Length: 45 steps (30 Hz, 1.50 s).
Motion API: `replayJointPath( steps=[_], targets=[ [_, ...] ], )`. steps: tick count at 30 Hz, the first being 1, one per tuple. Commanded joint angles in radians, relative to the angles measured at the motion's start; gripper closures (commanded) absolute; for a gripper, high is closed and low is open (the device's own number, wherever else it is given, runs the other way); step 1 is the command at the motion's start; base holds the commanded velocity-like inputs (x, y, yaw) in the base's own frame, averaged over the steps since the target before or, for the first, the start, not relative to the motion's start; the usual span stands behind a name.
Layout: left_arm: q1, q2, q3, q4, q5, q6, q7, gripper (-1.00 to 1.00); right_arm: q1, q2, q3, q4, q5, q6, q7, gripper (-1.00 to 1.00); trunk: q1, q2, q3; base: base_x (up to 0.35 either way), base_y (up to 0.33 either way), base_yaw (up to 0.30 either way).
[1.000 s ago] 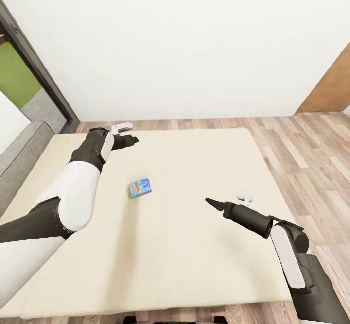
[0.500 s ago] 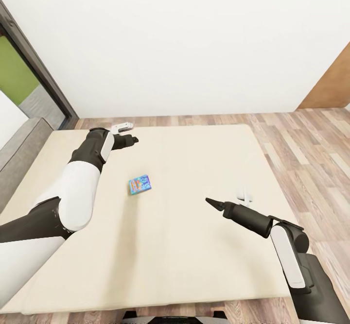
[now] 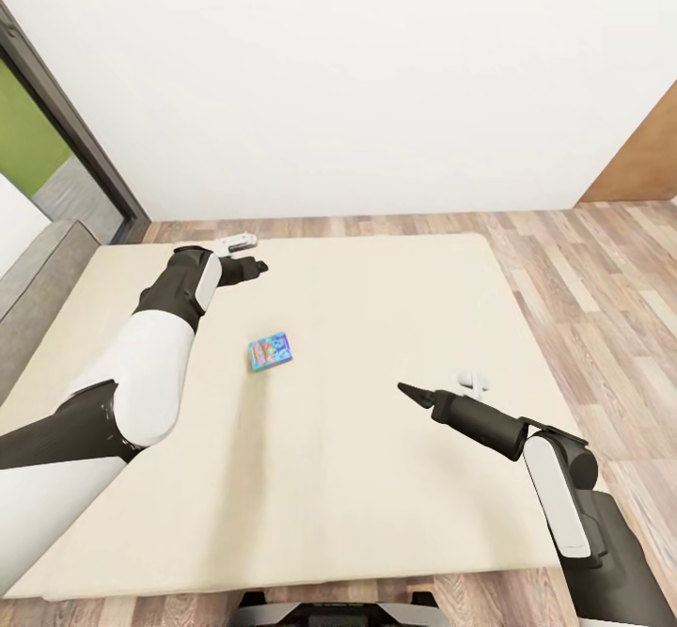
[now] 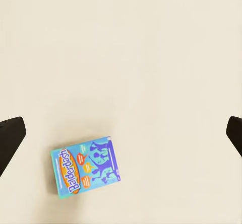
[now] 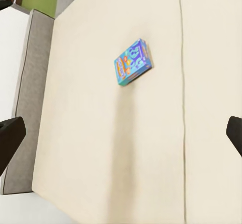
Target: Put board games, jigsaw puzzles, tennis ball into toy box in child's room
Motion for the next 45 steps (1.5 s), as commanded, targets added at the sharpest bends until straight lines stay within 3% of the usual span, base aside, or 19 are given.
replayJointPath(
  steps=[1, 20, 25, 34, 45],
  targets=[
    [-0.006, -0.002, 0.008, -0.001, -0.01, 0.004, -0.005, -1.0, -0.001, 0.0, -0.001, -0.001, 0.001, 0.006, 0.005, -1.0, 0.0, -0.002, -0.003, 0.0, 0.0, 0.0],
    [-0.1, -0.005, 0.008, -0.001, -0.013, 0.015, -0.004, -1.0, -0.001, 0.0, -0.002, -0.001, 0.001, 0.006, 0.005, -1.0, 0.0, -0.002, -0.034, 0.0, 0.0, 0.0],
    [-0.13, -0.003, 0.007, 0.001, -0.013, 0.017, 0.026, -1.0, -0.001, -0.001, -0.002, -0.001, 0.002, 0.006, 0.005, -1.0, 0.0, -0.002, -0.042, 0.0, 0.0, 0.0],
    [-0.148, -0.001, 0.007, 0.003, -0.012, 0.049, 0.083, -1.0, -0.001, -0.001, -0.002, -0.001, 0.002, 0.006, 0.005, -1.0, 0.0, -0.002, -0.057, 0.0, 0.0, 0.0],
    [-0.165, -0.003, 0.007, 0.009, -0.014, 0.057, 0.09, -1.0, -0.001, -0.002, -0.002, -0.001, 0.0, 0.006, 0.005, -1.0, 0.0, -0.002, -0.075, 0.0, 0.0, 0.0]
  ],
)
